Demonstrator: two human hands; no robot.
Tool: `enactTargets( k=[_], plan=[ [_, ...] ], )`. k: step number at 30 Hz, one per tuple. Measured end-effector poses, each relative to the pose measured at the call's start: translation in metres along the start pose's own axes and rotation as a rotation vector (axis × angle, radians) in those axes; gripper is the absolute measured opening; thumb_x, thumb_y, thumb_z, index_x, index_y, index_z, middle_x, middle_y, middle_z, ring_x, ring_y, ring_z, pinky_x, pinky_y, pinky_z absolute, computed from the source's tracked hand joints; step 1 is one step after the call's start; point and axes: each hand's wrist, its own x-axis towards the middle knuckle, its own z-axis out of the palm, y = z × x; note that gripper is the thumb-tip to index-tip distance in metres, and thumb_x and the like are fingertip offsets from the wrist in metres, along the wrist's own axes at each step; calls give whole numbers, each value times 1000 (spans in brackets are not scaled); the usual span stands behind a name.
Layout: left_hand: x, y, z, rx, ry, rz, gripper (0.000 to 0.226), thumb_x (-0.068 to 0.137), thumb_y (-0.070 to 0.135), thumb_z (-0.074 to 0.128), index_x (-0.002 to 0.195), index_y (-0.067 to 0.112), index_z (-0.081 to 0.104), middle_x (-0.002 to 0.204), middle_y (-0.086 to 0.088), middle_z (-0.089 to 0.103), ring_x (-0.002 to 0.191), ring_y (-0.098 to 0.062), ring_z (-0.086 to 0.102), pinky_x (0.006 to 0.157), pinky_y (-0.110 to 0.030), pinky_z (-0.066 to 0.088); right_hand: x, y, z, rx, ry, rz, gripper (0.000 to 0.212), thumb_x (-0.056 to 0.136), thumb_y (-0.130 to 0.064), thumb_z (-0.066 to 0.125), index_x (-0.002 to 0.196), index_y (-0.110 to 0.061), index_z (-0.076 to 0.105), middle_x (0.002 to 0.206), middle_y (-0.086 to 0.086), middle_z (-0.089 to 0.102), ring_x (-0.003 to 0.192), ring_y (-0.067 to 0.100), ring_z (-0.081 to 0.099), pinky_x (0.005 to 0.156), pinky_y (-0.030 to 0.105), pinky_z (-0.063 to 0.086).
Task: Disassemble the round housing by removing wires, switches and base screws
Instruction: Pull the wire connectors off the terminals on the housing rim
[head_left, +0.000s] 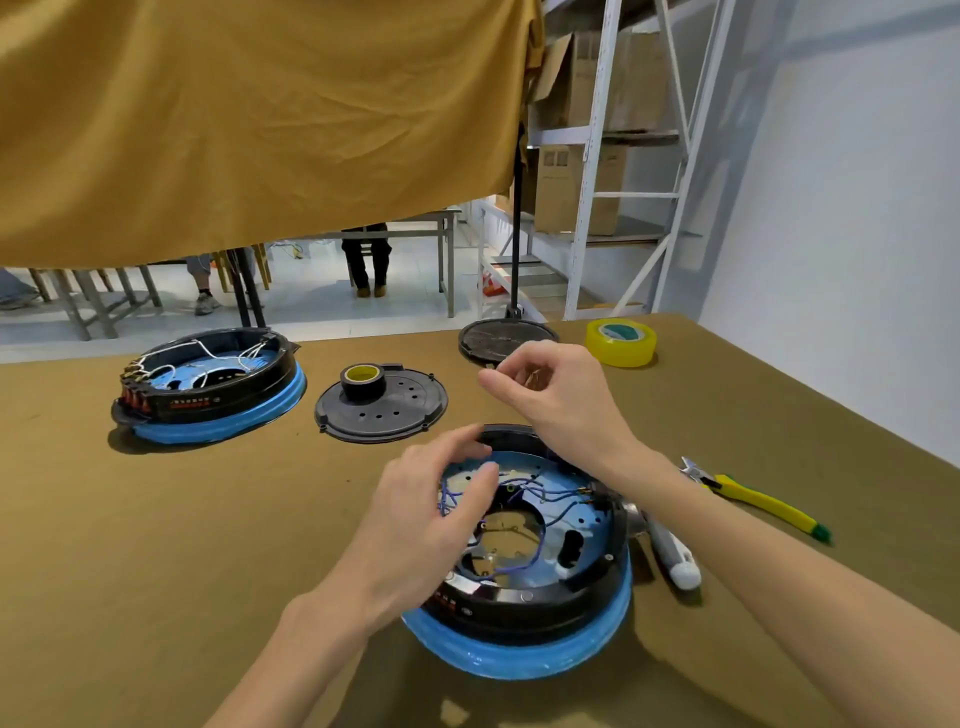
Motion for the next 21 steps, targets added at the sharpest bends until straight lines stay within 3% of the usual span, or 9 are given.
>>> enactTargets(
  k=[3,7,9,12,13,15,16,18,21],
  plan=[
    [14,16,13,103,-54,85,48,97,57,52,141,39,54,122,27,62,120,1,52,106,-36,45,13,-4,-8,73,83,21,20,90,-32,78,77,-17,75,63,-8,63,58,5,52,58,20,42],
    [25,21,25,-59,50,155,18,102,25,60,111,30,74,84,16,71,85,-7,67,77,-24,52,18,-3,-21,154,115,136,20,91,-39,74,79,-22,74,59,-8,62,55,10,57,53,29,50],
    [28,18,23,-166,70,135,19,103,24,58,109,31,75,79,12,71,70,-4,63,65,-13,44,10,4,-30,186,-7,208,22,96,-40,69,88,-20,76,66,-7,64,60,12,61,53,28,56],
    [29,12,18,-232,-12,122,24,106,30,52,107,33,76,76,8,71,57,1,54,57,-8,38,-8,19,-42,234,-213,331,20,99,-28,65,106,-14,77,86,1,71,68,12,64,65,31,62],
    [28,10,19,-228,-53,111,28,106,35,49,102,35,76,74,6,70,53,0,50,55,-10,36,-13,24,-45,251,-263,369,21,100,-25,64,112,-13,76,92,0,75,70,12,66,68,31,62],
    [26,5,22,-191,-83,52,40,105,47,42,87,33,74,68,-2,67,48,-12,43,52,-28,37,-26,29,-51,264,-353,398,26,102,-31,60,117,-17,74,97,-3,77,78,13,69,74,30,61],
    [26,4,23,-159,-77,21,46,103,52,39,81,29,72,61,-2,63,46,-18,39,53,-33,36,-32,31,-53,225,-384,383,29,103,-38,57,119,-20,73,102,-4,76,84,12,70,78,30,60],
    [26,4,26,-64,-55,11,49,102,55,38,76,27,69,48,10,48,43,-9,34,53,-31,33,-43,34,-54,76,-374,318,36,102,-48,53,128,-26,65,109,-7,73,93,7,71,88,31,59],
    [30,9,28,155,47,82,41,105,46,43,73,31,64,58,31,53,56,-1,50,58,-20,29,-48,37,-53,49,-122,348,57,95,-52,62,140,-26,40,109,-4,71,93,8,73,91,37,58]
  ],
)
